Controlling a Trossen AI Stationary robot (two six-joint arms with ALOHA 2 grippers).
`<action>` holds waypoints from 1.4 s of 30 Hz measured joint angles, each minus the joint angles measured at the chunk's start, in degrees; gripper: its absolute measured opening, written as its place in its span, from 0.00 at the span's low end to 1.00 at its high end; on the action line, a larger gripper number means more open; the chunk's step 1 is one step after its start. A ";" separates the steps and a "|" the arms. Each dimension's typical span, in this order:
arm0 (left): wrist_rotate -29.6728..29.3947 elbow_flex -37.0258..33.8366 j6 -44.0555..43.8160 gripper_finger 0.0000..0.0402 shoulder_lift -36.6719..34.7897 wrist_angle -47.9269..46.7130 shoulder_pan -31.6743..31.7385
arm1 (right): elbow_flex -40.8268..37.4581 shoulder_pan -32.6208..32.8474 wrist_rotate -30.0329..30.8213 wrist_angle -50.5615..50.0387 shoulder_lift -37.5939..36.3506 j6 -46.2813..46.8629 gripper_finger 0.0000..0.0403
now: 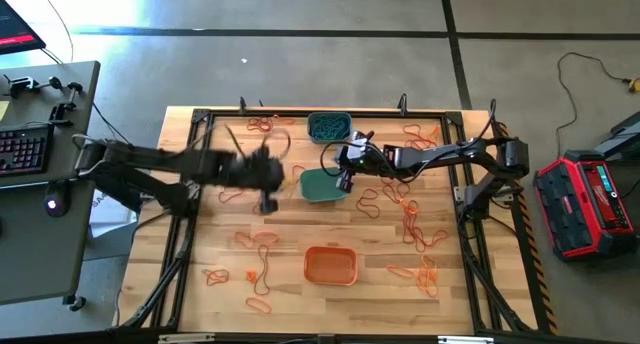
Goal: Sort rubber bands into baskets
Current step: Put the blue rubber band into the blue bin
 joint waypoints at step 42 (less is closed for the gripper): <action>28.59 26.08 26.34 0.08 43.98 27.80 35.79 | 0.00 6.72 9.69 -4.77 -0.07 7.57 0.00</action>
